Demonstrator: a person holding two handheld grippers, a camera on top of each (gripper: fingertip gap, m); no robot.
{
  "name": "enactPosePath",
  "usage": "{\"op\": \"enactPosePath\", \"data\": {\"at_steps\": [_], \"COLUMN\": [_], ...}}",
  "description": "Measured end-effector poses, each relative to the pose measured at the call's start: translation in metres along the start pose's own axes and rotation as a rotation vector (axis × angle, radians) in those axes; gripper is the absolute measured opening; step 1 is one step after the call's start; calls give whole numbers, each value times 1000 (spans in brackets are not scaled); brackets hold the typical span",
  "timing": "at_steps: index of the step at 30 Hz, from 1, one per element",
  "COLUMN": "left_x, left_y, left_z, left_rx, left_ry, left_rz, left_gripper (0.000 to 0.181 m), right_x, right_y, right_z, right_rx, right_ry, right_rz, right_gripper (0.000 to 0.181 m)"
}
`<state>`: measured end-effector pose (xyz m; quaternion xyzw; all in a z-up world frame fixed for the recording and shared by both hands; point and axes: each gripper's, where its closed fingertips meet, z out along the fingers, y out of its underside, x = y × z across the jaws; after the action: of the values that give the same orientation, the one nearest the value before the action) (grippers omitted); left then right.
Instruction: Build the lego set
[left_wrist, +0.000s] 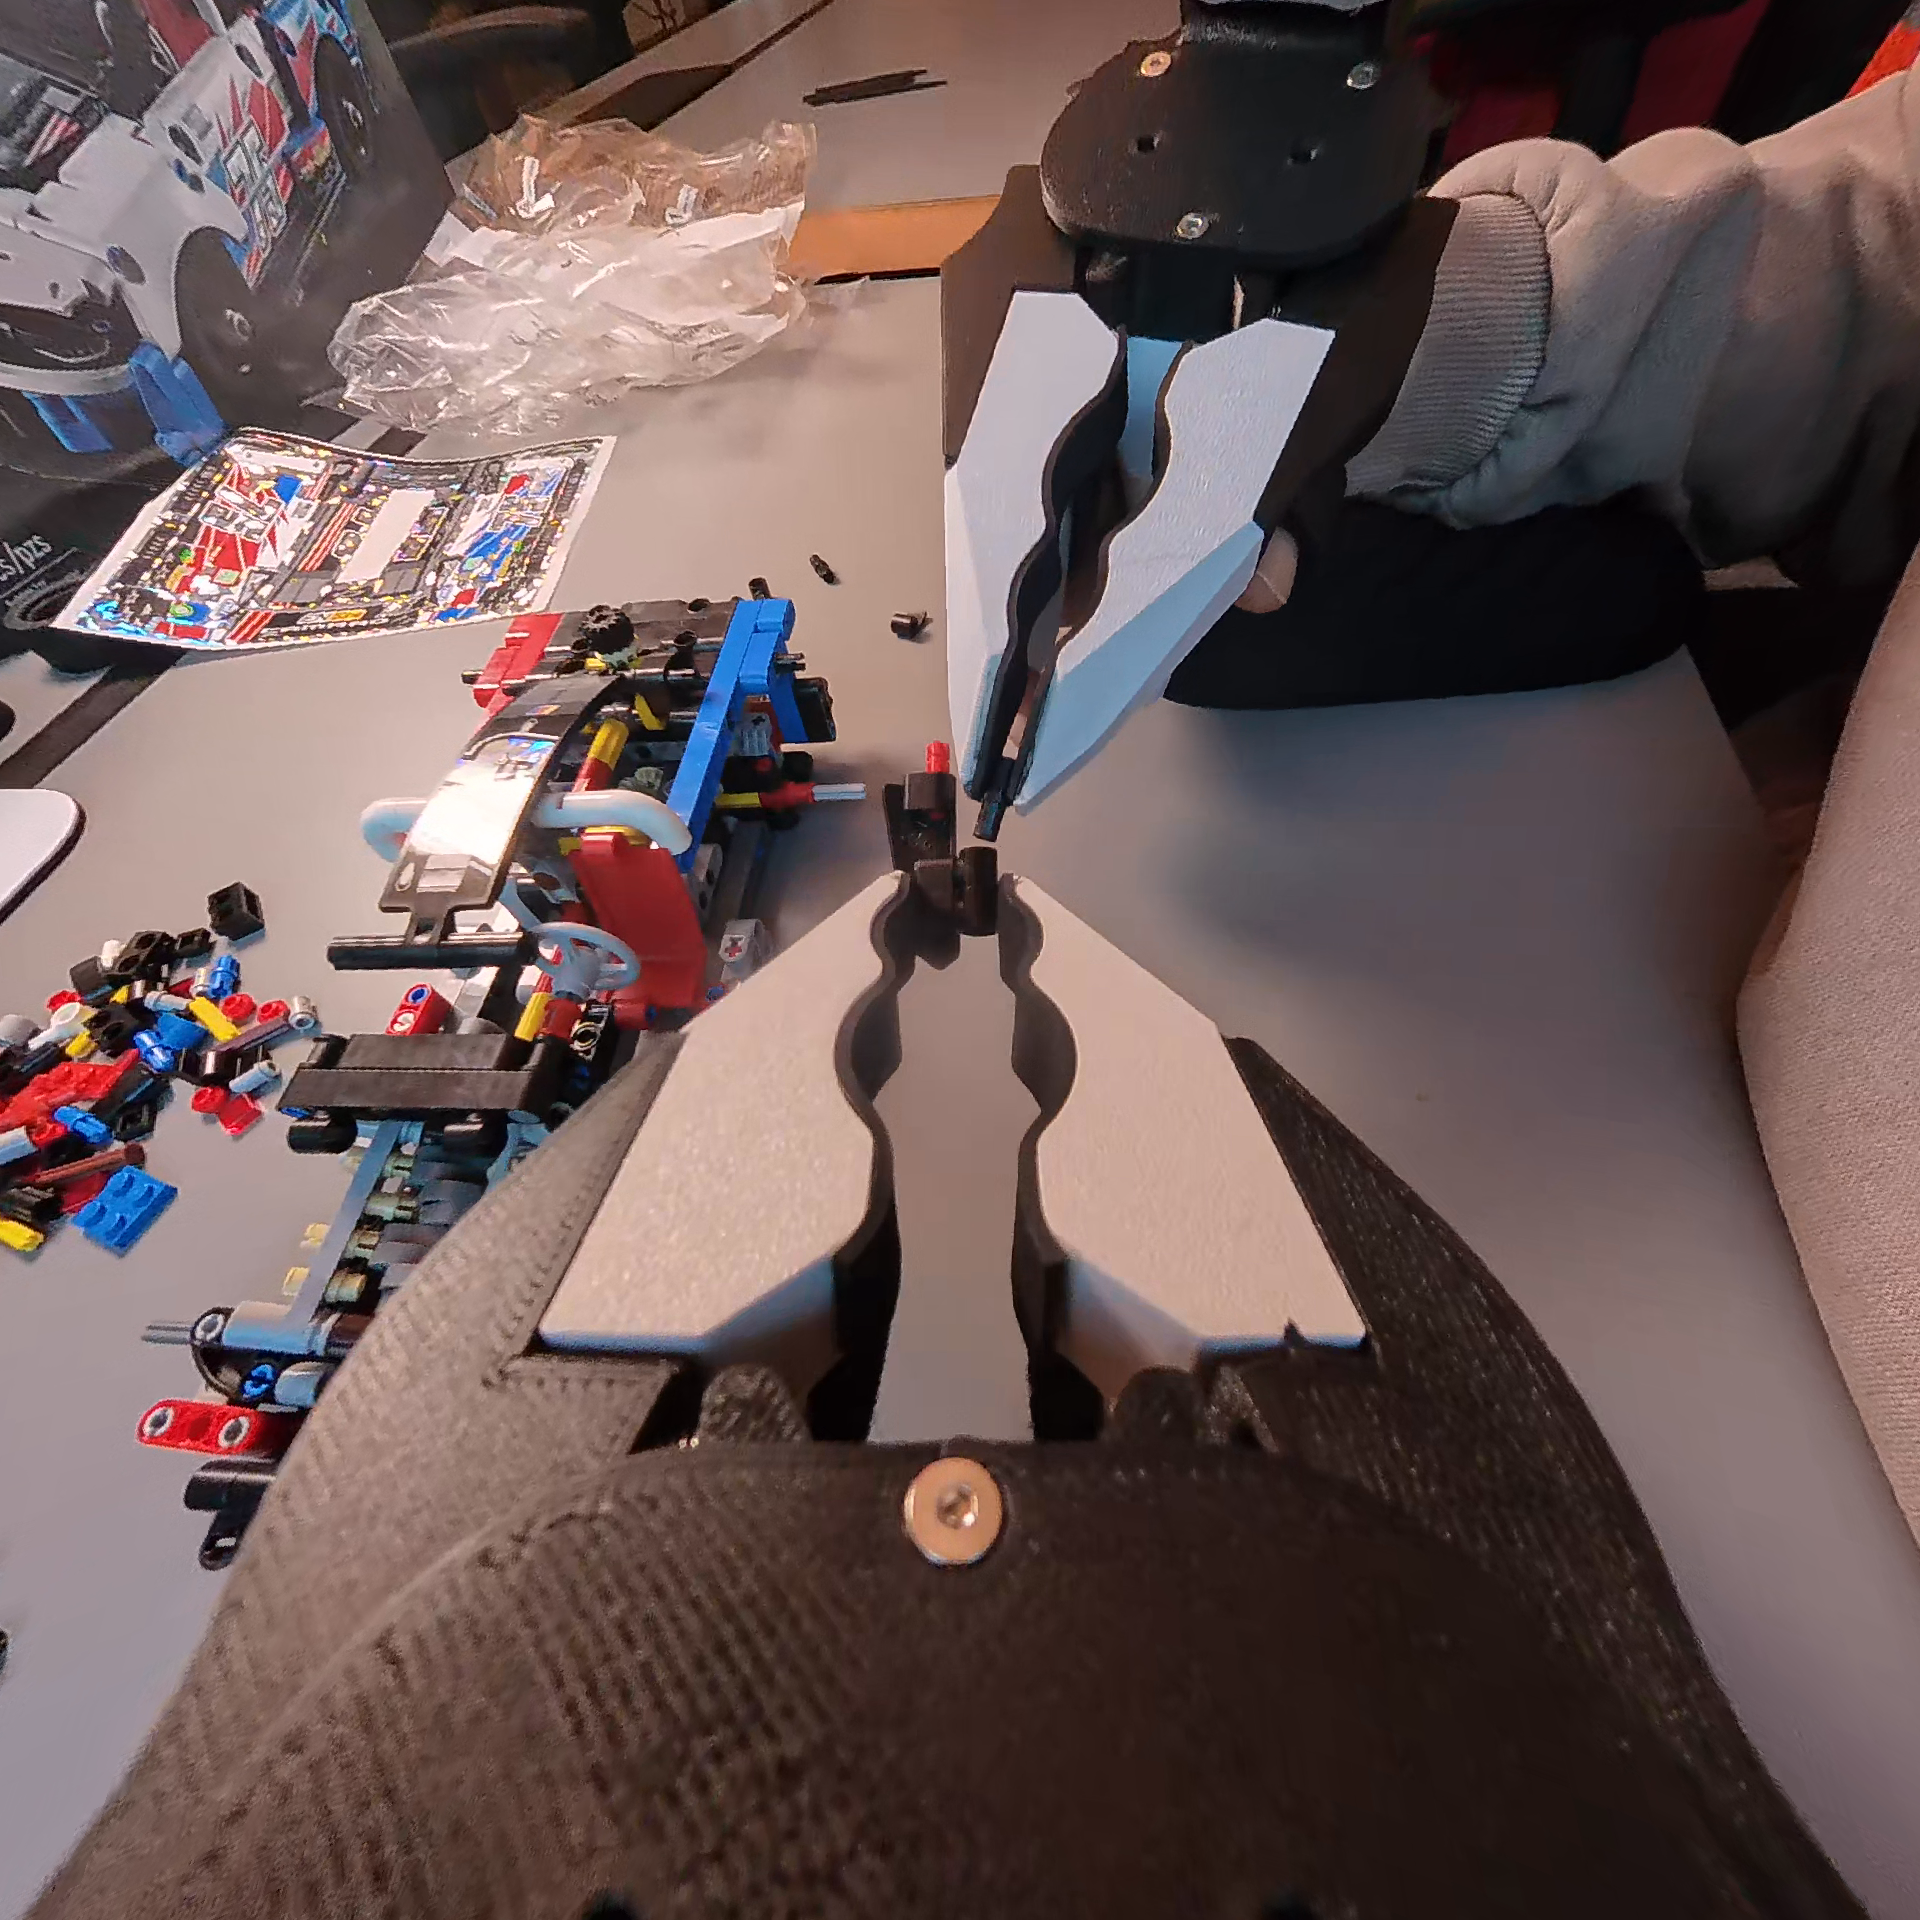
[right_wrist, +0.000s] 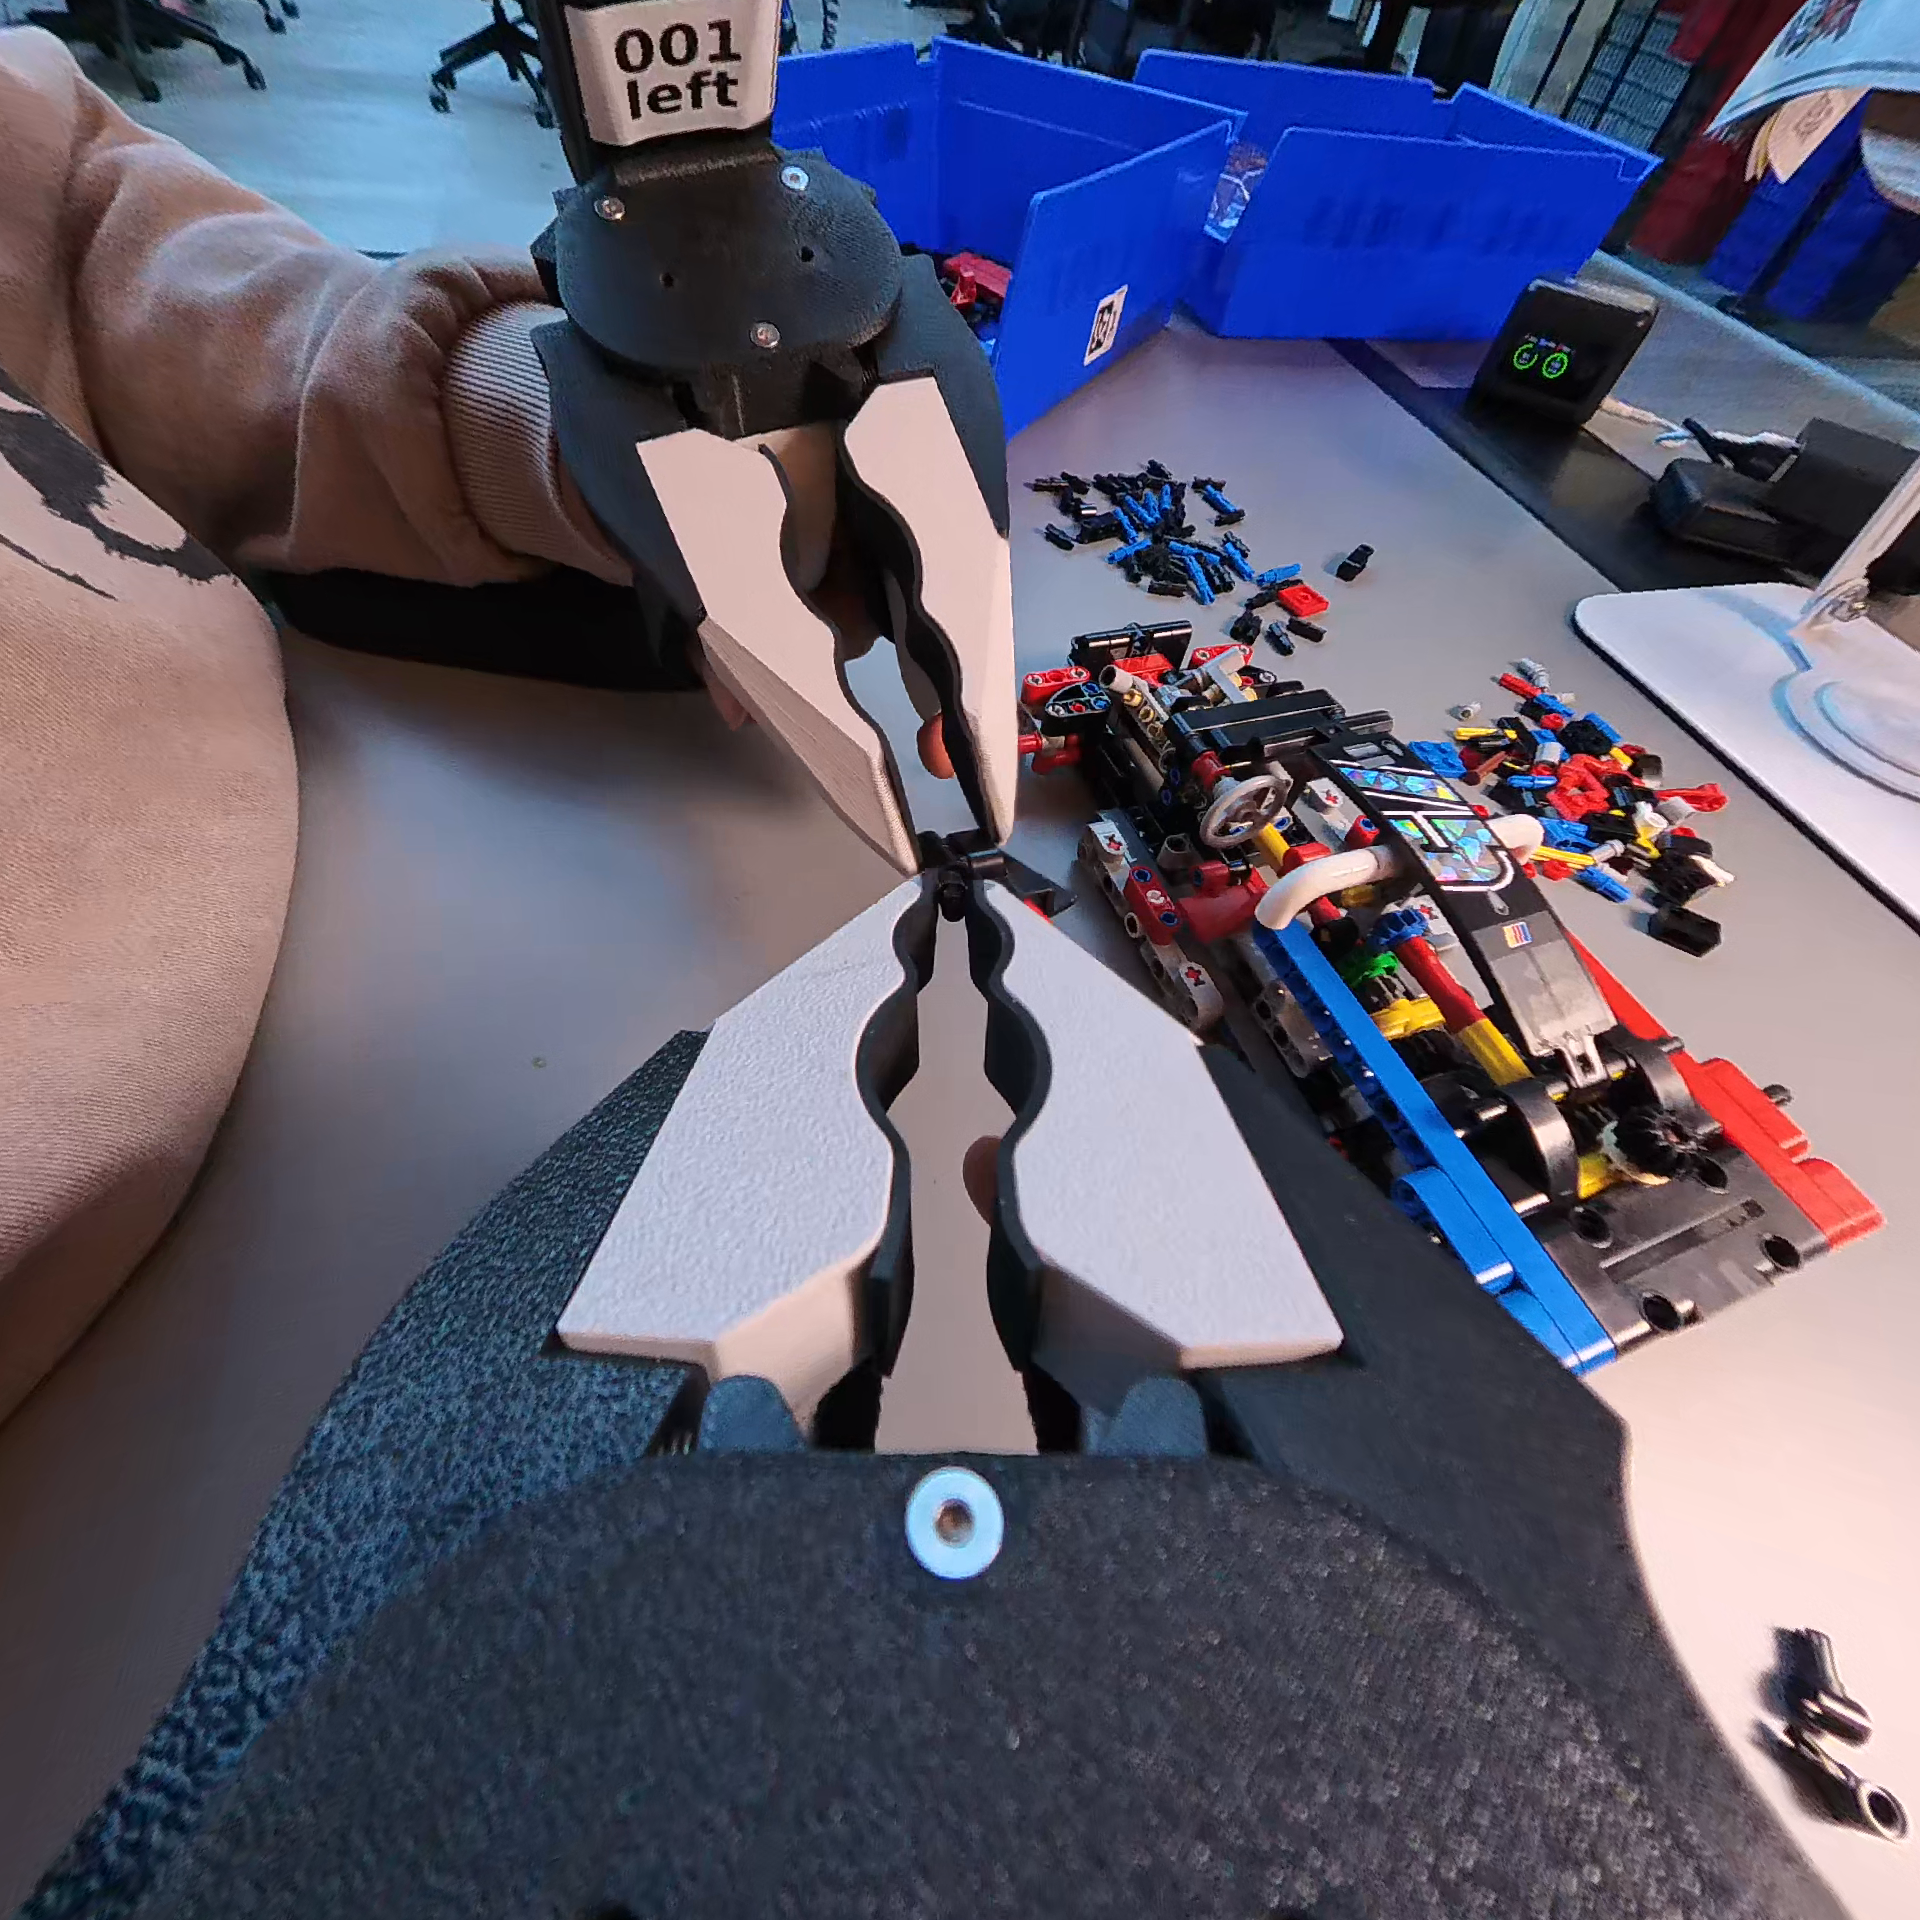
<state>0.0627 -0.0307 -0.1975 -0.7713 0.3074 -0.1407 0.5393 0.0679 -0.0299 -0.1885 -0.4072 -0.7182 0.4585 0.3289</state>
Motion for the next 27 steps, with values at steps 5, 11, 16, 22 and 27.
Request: {"op": "enactPosePath", "data": {"at_steps": [5,11,16,22,27], "left_x": [5,1,-2,-3,-7], "left_y": [-2,-3,-6,-12,-9], "left_z": [1,2,0,-4,-4], "left_rx": [15,24,34,67,52], "left_ry": [32,11,-23,-28,-52], "left_rz": [-31,-41,-17,-19,-19], "left_gripper": [13,13,13,12,12], "right_x": [5,8,9,9,11], "right_y": [-3,-3,-2,0,-1], "right_z": [-3,-4,-4,-2,-3], "right_rx": [26,38,32,18,21], "right_ry": [16,27,40,49,60], "right_rz": [18,33,28,15,23], "right_gripper": [3,3,3,3,3]}}
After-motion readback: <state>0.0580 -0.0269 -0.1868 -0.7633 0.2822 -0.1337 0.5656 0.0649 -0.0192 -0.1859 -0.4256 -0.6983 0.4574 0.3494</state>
